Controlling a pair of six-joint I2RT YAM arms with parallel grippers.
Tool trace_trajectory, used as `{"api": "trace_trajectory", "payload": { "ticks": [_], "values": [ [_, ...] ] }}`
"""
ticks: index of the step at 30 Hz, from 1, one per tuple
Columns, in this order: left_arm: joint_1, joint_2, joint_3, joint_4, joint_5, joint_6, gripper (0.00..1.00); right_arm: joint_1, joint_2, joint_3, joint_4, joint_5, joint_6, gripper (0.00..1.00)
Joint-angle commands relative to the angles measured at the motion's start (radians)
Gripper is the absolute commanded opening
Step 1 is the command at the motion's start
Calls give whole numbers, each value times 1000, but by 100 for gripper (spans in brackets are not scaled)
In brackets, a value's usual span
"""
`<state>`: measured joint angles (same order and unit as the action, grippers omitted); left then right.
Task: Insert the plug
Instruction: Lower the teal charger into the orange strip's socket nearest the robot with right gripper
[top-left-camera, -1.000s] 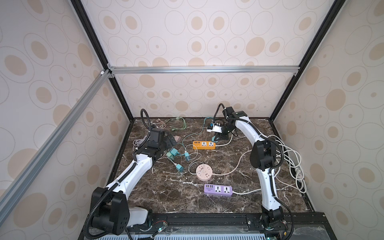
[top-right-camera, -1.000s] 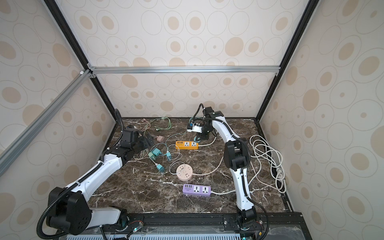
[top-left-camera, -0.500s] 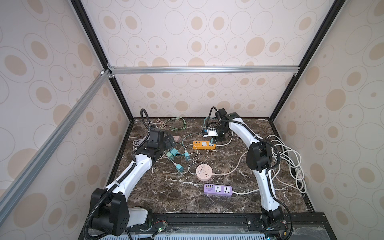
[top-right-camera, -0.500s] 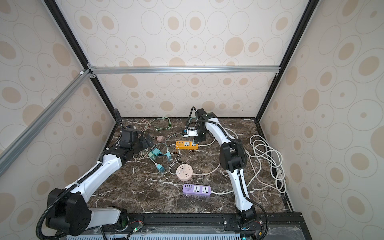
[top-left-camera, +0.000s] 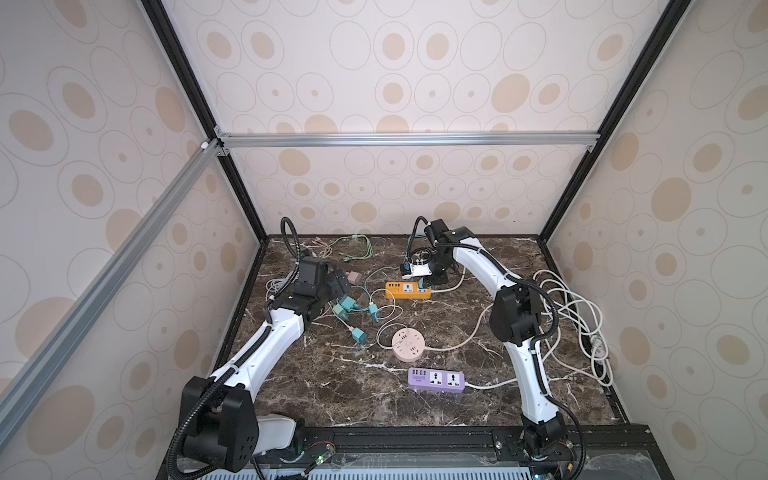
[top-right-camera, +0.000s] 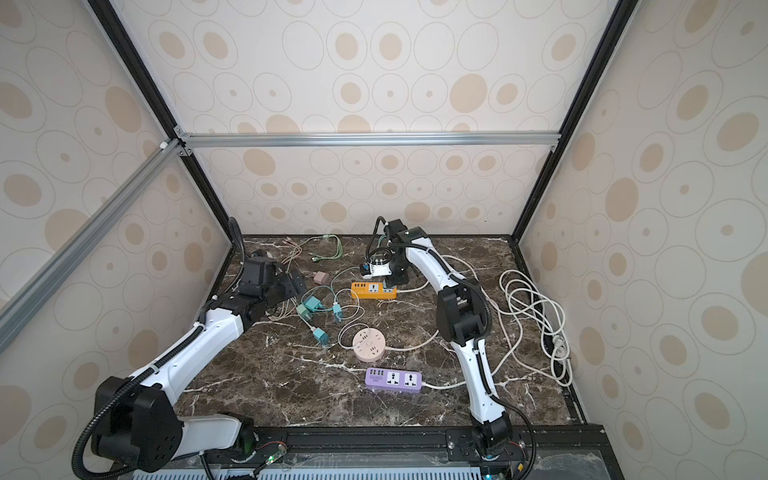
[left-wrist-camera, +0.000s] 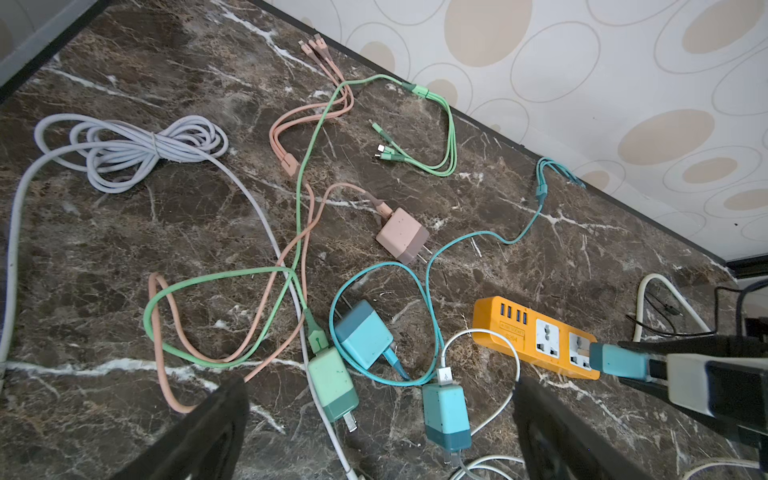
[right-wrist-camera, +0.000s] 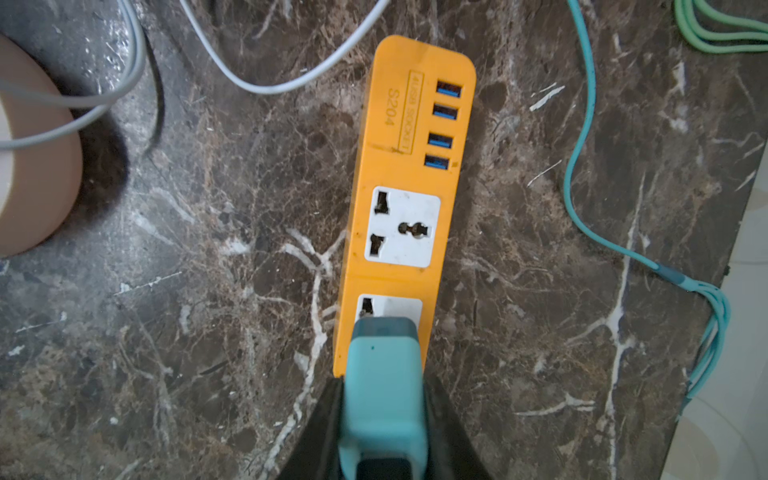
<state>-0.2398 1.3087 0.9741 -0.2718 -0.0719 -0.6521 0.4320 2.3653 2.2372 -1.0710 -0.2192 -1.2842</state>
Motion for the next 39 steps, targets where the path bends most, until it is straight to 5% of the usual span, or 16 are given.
{"api": "trace_trajectory", "payload": {
  "ticks": [1,24,39],
  "values": [
    [11,-11,20,-12,-5,23,98,22,0,-41,-67,2,-22,0],
    [17,-14,-8,-6,6,40,98,62,33,-86,-52,188,-8,0],
    [19,26,7,-4,32,38,98,82,190,48,-73,154,99,0]
  ]
}}
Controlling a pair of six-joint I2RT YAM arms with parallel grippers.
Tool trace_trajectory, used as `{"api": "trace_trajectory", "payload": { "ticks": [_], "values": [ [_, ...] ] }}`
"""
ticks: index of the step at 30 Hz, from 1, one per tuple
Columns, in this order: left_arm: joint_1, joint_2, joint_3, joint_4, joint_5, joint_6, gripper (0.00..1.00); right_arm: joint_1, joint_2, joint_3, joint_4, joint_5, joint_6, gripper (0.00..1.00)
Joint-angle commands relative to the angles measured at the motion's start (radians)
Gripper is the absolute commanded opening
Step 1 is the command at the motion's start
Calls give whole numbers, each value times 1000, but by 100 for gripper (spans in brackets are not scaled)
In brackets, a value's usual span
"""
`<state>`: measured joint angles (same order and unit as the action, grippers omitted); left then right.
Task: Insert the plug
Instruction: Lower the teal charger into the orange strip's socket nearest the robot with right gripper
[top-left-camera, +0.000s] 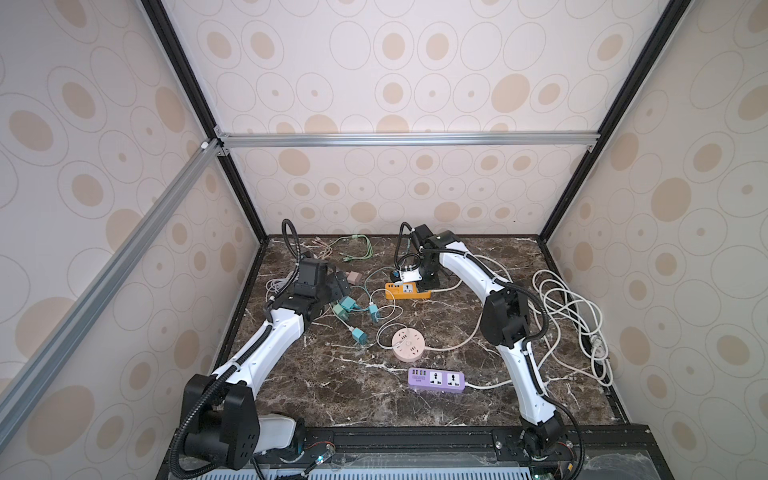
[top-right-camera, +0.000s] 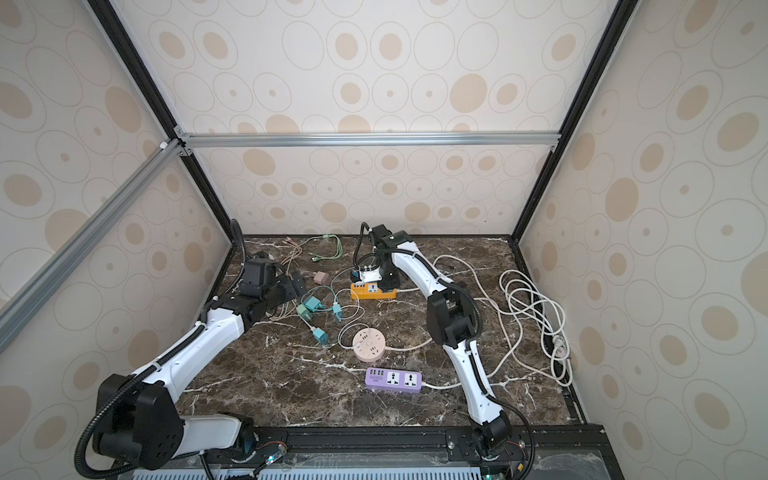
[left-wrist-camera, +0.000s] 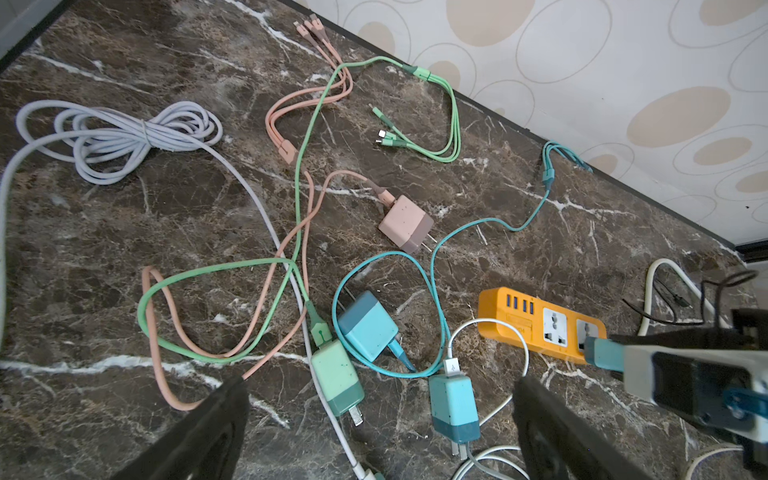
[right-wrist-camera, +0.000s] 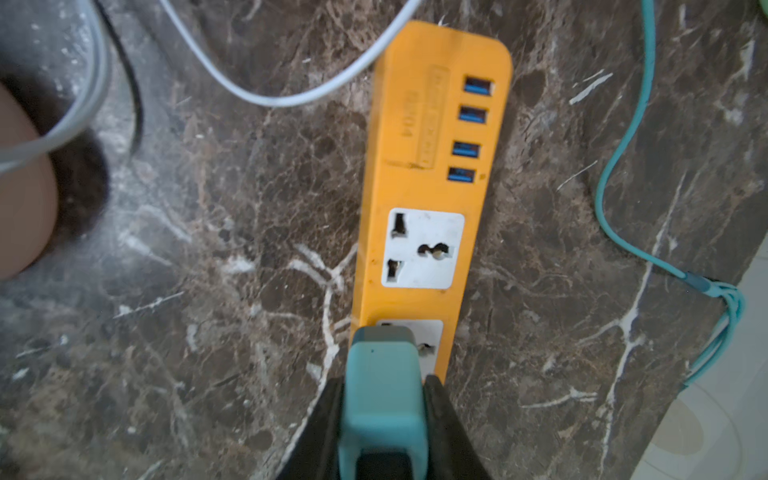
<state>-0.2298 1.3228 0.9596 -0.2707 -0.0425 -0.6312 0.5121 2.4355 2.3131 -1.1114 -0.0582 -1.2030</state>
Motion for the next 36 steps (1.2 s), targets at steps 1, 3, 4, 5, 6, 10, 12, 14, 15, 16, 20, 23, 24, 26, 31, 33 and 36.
{"api": "trace_trajectory", "payload": {
  "ticks": [1,3,4,5,6,10,12,14,15,16,20,23,24,26,31,33,36],
  "values": [
    [9,15,24,-7,3,18,98,0,125,-24,-35,-4,17,0],
    [9,20,30,-7,4,16,98,-8,138,-6,-55,-4,23,0],
    [9,22,32,-6,6,15,99,-14,144,22,-63,-4,36,0],
    [9,23,33,-7,6,15,98,-22,150,38,-79,-14,42,0],
    [9,25,33,-5,7,14,98,-30,150,46,-93,-29,45,0],
    [9,32,36,-5,10,18,98,-50,133,20,-117,-87,30,0],
    [9,38,38,-2,16,19,98,-53,138,19,-154,-103,37,0],
    [8,42,41,0,25,22,98,-51,137,25,-207,-126,54,0],
    [9,44,41,0,29,24,98,-51,129,17,-226,-140,66,0],
    [8,44,42,2,30,25,98,-50,118,5,-241,-152,69,0],
    [9,44,44,2,33,31,99,-43,29,-114,-257,-205,71,0],
    [9,42,45,0,40,33,99,-43,-34,-190,-238,-238,67,0],
    [9,40,44,1,41,33,98,-43,-50,-212,-229,-244,61,0],
    [8,34,40,3,41,33,98,-43,-69,-253,-200,-234,50,0],
    [10,27,23,11,39,30,98,-46,-39,-308,-127,-183,15,0],
    [9,28,20,10,38,30,98,-50,-15,-315,-104,-169,1,0],
    [9,23,15,9,33,31,98,-50,2,-356,-46,-123,-24,0]
  ]
}}
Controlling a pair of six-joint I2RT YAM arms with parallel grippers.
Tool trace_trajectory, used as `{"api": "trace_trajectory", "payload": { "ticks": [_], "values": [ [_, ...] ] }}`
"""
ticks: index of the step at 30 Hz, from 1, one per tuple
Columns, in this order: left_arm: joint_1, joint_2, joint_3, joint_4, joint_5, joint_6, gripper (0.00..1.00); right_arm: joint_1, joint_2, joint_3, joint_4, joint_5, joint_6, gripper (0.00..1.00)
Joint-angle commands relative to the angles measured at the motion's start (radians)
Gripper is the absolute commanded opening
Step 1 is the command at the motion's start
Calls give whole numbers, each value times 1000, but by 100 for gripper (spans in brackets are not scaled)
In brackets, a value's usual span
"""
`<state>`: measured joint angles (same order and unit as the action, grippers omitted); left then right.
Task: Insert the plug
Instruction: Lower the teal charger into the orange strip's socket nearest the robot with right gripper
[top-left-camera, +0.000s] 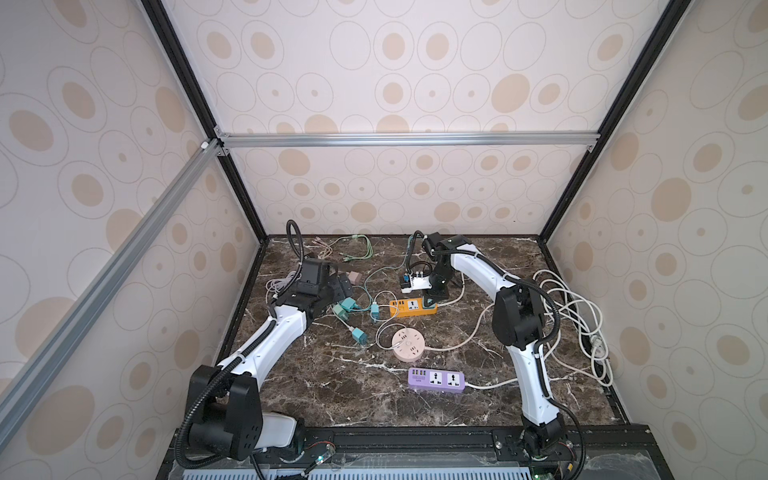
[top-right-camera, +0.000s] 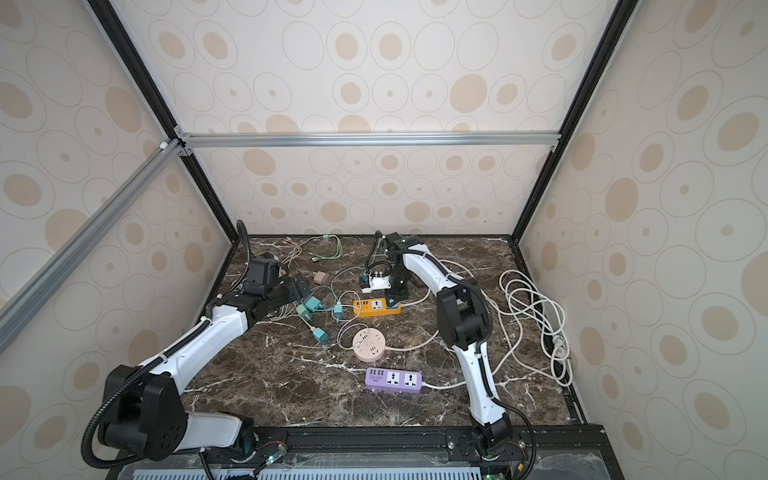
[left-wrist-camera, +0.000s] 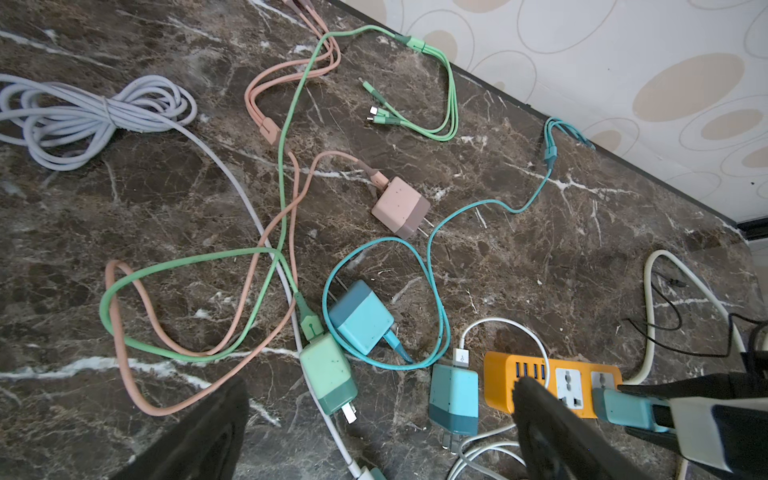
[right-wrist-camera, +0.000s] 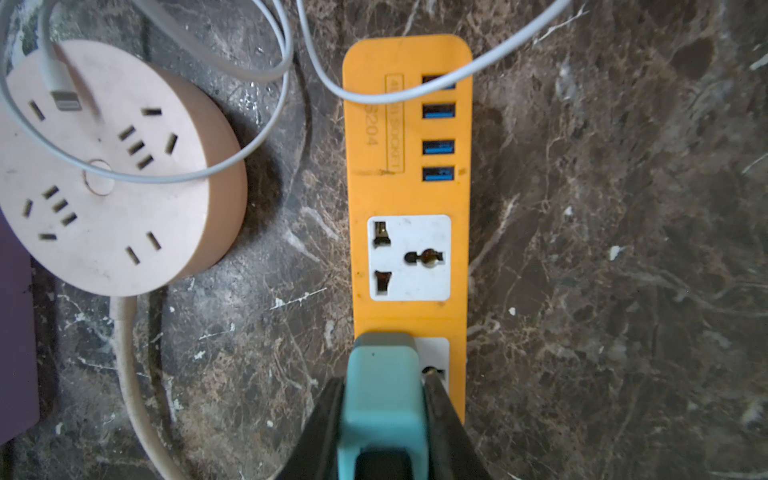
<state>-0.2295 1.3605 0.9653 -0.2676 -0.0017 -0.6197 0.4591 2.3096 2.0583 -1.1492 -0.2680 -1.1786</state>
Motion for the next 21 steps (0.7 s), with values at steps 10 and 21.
{"api": "trace_trajectory", "payload": {
  "ticks": [10,21],
  "values": [
    [9,-3,12,17,-7,37,98,25,104,-88,-33,106,1,0],
    [9,9,11,34,32,56,98,73,96,10,-110,93,150,15]
  ]
}}
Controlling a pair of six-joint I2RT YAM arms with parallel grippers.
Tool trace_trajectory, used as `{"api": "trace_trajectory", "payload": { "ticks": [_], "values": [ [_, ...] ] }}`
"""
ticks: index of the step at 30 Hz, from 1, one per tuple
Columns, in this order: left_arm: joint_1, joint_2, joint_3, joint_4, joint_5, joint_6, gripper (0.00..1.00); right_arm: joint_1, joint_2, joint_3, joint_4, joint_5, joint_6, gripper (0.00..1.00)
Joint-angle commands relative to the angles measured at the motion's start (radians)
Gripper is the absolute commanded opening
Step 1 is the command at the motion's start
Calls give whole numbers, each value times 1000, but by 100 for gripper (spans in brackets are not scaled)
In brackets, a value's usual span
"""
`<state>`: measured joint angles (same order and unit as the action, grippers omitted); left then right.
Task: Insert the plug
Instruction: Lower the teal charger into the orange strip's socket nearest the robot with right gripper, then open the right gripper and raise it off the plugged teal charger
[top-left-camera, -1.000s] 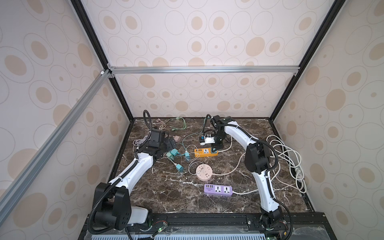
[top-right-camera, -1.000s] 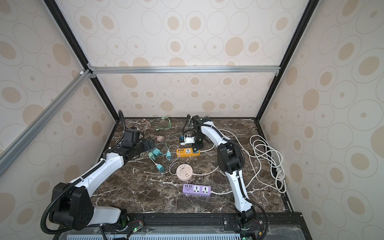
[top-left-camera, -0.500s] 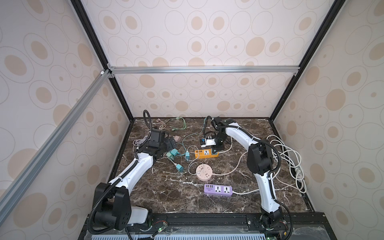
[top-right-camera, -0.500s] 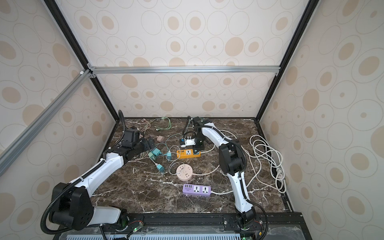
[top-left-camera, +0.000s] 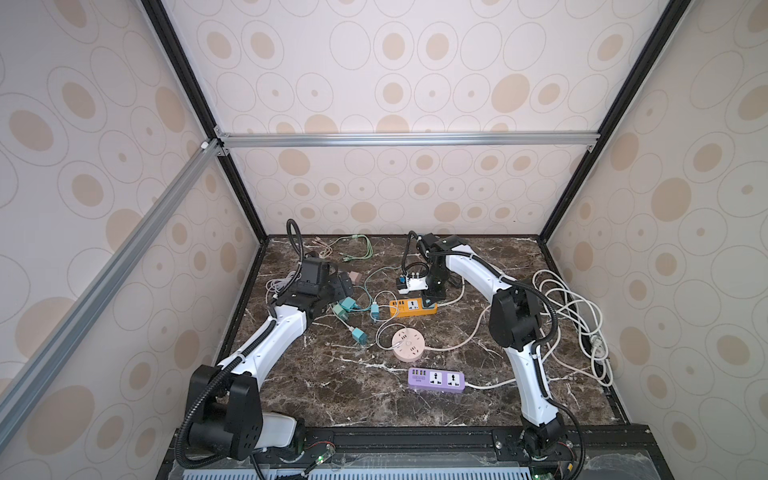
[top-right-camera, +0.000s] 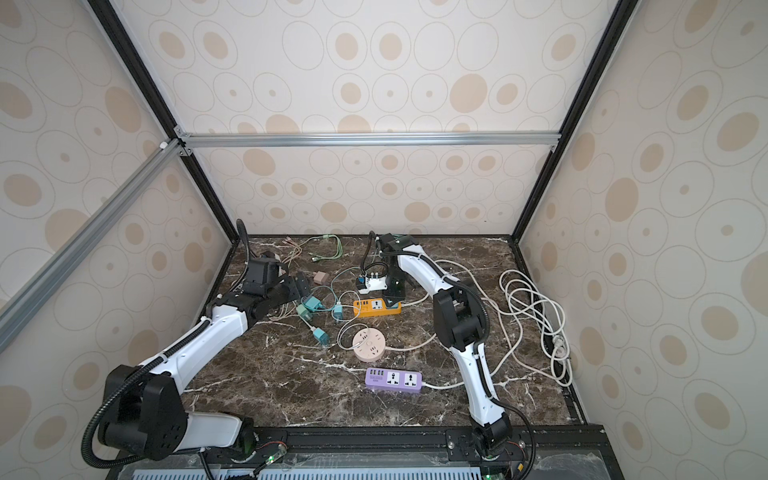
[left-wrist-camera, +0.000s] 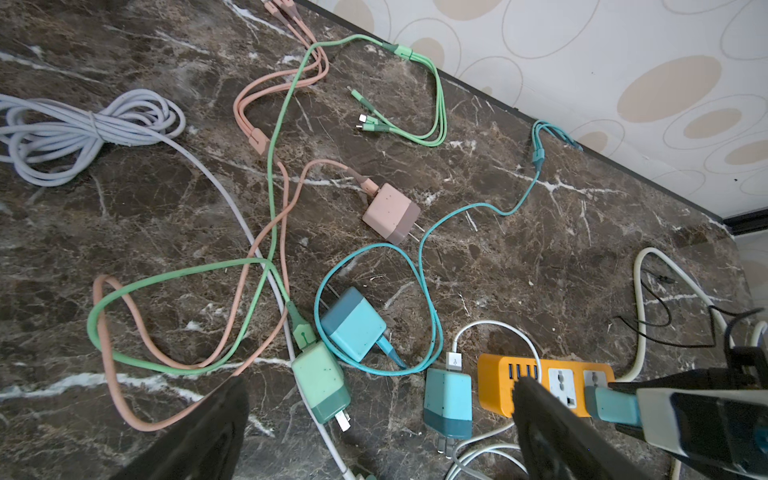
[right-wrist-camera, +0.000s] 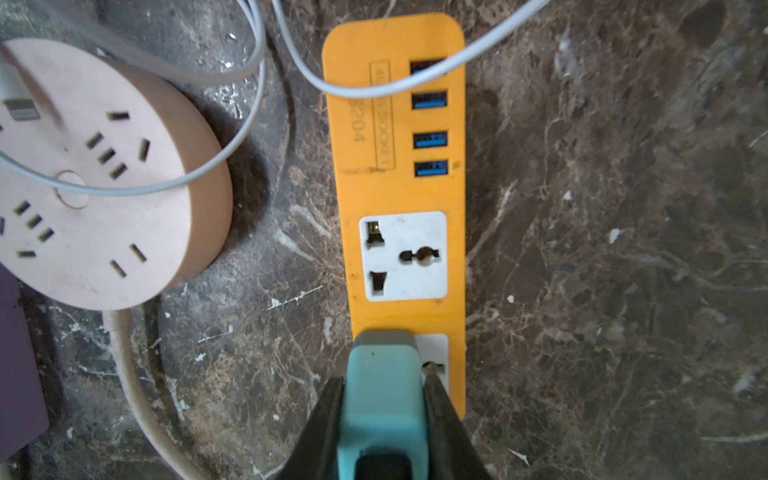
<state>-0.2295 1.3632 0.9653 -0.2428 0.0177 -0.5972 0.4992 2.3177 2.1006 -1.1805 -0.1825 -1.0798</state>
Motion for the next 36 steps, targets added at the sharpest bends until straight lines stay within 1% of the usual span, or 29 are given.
{"api": "trace_trajectory", "payload": {
  "ticks": [1,4,6,7,11,12,13,14,19,22,27,32,34,36],
  "values": [
    [9,7,11,10,14,38,98,33,78,-24,-89,15,58,20],
    [8,7,9,6,6,42,98,33,24,-24,-99,4,76,34],
    [9,11,9,3,1,42,98,33,-27,-52,-79,-13,86,43],
    [8,13,10,2,0,40,98,33,-55,-73,-62,-18,90,46],
    [8,19,11,-1,0,37,99,30,-147,-162,-10,-13,105,68],
    [9,19,12,-4,-3,36,98,30,-165,-185,-7,-10,105,73],
    [8,19,12,-8,-7,36,98,29,-178,-203,-7,-6,105,82],
    [9,19,12,-12,-13,35,98,27,-191,-220,-6,-3,105,100],
    [5,16,12,-39,-44,29,98,16,-250,-311,19,16,121,100],
    [-12,13,7,-47,-51,43,98,4,-282,-364,19,34,118,100],
    [-57,25,11,-54,-31,91,98,-28,-344,-447,13,40,125,100],
    [-102,96,53,-93,-25,125,97,-37,-416,-559,90,16,112,100],
    [-122,130,80,-109,-24,139,96,-38,-410,-569,111,22,108,100],
    [-141,163,106,-120,-15,159,95,-37,-390,-541,82,15,104,100]
  ]
}}
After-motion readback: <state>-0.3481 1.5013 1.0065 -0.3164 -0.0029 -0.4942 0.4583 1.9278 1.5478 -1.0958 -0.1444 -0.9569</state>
